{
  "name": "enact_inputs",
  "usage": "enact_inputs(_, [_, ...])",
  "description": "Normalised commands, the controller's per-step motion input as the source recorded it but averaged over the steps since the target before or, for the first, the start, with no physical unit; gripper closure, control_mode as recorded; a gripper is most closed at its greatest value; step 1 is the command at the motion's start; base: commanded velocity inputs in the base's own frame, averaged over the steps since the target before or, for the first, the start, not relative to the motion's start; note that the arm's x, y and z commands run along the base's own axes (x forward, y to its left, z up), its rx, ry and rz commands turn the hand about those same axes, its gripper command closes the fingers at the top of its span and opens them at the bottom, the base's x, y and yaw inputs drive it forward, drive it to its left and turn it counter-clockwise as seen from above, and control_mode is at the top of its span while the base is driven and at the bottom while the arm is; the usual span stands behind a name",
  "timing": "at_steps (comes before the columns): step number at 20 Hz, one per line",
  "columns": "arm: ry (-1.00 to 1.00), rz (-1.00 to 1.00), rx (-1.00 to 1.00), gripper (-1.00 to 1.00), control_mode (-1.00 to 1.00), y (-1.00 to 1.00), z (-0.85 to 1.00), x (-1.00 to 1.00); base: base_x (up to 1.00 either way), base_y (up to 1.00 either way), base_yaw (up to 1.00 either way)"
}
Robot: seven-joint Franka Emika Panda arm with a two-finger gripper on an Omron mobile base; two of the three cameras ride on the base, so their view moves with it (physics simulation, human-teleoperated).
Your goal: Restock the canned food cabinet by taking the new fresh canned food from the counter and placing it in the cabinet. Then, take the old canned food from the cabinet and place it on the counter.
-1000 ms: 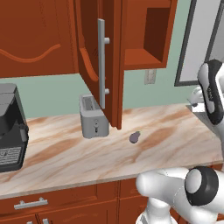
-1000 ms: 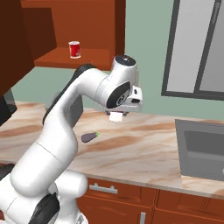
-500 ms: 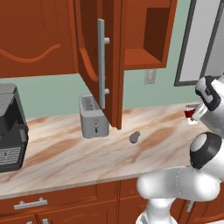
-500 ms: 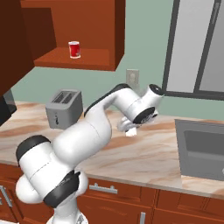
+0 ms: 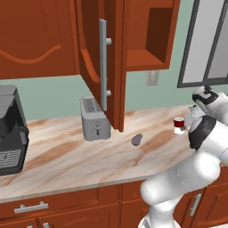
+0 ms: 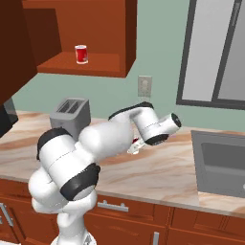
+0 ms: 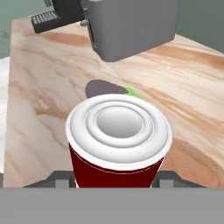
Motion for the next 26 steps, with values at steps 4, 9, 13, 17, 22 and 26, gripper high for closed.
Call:
enact_inputs(4, [-0.13,0.18,0.14,1.00,-1.00,0.51,-0.77,0.49,0.00,0.00,0.00])
enact_inputs(9, [-0.10,0.12,-0.03,1.00,-1.00,0.41,-0.78,0.33,0.00,0.00,0.00])
enact_inputs(13, [-0.02,0.05,-0.03,-1.00,-1.00,0.22,-0.46,0.07,0.00,0.00,0.00])
enact_inputs(17, [0.00,0.00,0.00,-1.00,-1.00,0.16,-0.07,0.01,0.00,0.00,0.00])
enact_inputs(22, [0.00,0.00,0.00,-1.00,-1.00,0.21,0.24,-0.01,0.00,0.00,0.00])
enact_inputs(26, [-0.01,0.00,0.00,-1.00,-1.00,0.19,0.96,-0.22,0.00,0.00,0.00])
